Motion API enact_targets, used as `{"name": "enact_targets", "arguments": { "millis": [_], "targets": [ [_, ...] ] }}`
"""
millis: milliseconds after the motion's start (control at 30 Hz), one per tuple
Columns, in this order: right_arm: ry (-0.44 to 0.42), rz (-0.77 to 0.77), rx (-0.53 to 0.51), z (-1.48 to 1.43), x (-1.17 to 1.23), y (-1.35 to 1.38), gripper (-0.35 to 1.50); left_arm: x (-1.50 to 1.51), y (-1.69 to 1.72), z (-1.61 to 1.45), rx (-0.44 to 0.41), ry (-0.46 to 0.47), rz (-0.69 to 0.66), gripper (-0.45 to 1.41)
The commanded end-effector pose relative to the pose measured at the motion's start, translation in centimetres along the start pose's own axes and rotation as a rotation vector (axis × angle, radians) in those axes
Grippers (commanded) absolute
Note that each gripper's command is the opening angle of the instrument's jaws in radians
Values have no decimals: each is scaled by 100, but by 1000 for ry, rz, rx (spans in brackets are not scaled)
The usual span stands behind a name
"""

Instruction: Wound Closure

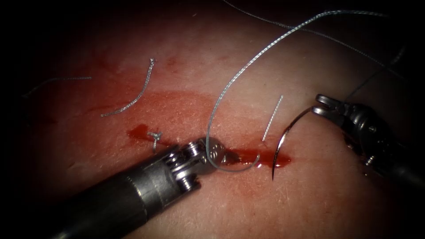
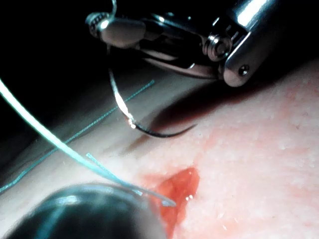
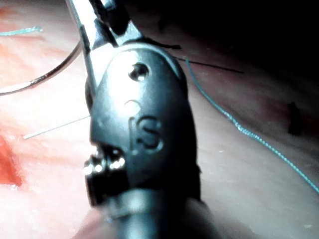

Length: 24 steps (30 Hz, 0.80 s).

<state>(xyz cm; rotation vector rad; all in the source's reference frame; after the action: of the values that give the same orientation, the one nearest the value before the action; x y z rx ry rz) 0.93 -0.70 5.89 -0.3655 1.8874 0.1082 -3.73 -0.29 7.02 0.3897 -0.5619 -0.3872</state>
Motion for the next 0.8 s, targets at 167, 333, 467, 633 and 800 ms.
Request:
{"name": "enact_targets", "arguments": {
  "millis": [167,333,467,633,800],
  "targets": [
    [-5,-7,2,14,0,9,-35,-20,19,14,-65,23,9,-45],
    [-37,-88,124,21,-8,28,-35,-20,25,24,101,67,17,-45],
    [-53,-192,157,25,-12,45,-35,-16,24,22,237,128,-114,-45],
    [-118,-237,235,21,-16,48,-35,-19,23,15,329,81,-234,-45],
    [-111,-237,262,22,-25,39,-35,-30,13,3,377,31,-270,-45]
  ]
}}
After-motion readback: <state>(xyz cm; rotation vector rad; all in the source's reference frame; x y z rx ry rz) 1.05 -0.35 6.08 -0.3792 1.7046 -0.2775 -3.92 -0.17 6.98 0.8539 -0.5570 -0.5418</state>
